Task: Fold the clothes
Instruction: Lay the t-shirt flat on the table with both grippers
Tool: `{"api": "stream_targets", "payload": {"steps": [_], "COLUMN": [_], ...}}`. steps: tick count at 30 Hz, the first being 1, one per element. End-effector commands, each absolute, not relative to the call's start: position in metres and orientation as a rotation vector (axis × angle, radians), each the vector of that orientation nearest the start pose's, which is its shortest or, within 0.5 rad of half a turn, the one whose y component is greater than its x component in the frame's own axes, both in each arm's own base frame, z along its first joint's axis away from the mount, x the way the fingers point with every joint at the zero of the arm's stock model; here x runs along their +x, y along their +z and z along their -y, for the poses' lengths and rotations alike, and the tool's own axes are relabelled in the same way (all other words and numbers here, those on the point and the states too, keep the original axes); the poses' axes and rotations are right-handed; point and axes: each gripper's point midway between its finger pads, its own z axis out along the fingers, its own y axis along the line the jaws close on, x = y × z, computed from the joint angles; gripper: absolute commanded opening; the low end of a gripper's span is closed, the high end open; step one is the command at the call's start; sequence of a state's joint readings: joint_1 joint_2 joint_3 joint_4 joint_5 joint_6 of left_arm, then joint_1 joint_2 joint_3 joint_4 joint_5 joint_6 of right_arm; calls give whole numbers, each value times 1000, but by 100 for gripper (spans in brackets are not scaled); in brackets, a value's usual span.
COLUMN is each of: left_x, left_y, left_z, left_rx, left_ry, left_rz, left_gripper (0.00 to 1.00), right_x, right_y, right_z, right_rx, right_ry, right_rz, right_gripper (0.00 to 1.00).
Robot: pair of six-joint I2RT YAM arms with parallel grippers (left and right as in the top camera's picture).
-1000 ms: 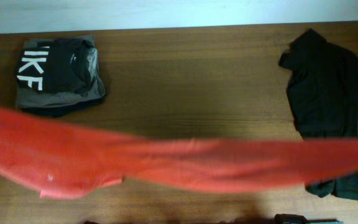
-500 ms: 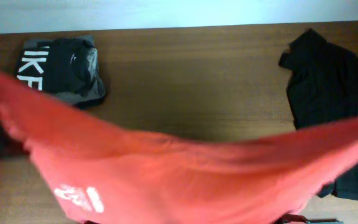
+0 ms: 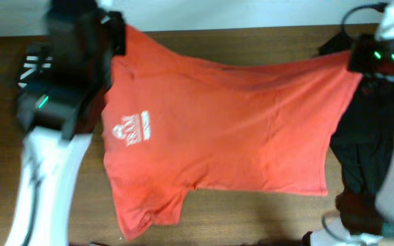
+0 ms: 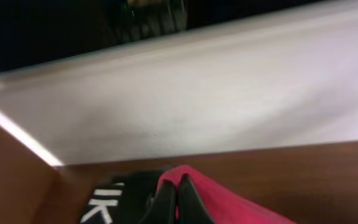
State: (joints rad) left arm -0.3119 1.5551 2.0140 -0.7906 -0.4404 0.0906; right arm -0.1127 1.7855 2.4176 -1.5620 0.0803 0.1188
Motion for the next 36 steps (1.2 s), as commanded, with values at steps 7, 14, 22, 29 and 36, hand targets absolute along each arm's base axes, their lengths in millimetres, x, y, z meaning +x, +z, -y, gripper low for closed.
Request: {"api": "stream_targets", "payload": {"steps": [7,14,22,29,36], "left_x": [571,632,661,655,625], "left_y": [314,234,193,184,200], "left_z": [72,87,90,88,81], "left_rx": [85,71,46,69,167], "left_ry": [384,377,366,385,450], "left_rz": [-2025,-1997,-1949,-2007,-2124], "left_gripper": [1,1,2,1,1], "right_x": [509,582,617,590,546], "right_y": [222,136,107,101,122], "right_z": [60,54,48,42,55], "right_rx": [260,226,190,199,234], "right_ry": [-11,87,91,127,123], "right_rz": [-2654,-2611,-2539,-2648,-2765], "right_gripper": [4,4,4,4,4]}}
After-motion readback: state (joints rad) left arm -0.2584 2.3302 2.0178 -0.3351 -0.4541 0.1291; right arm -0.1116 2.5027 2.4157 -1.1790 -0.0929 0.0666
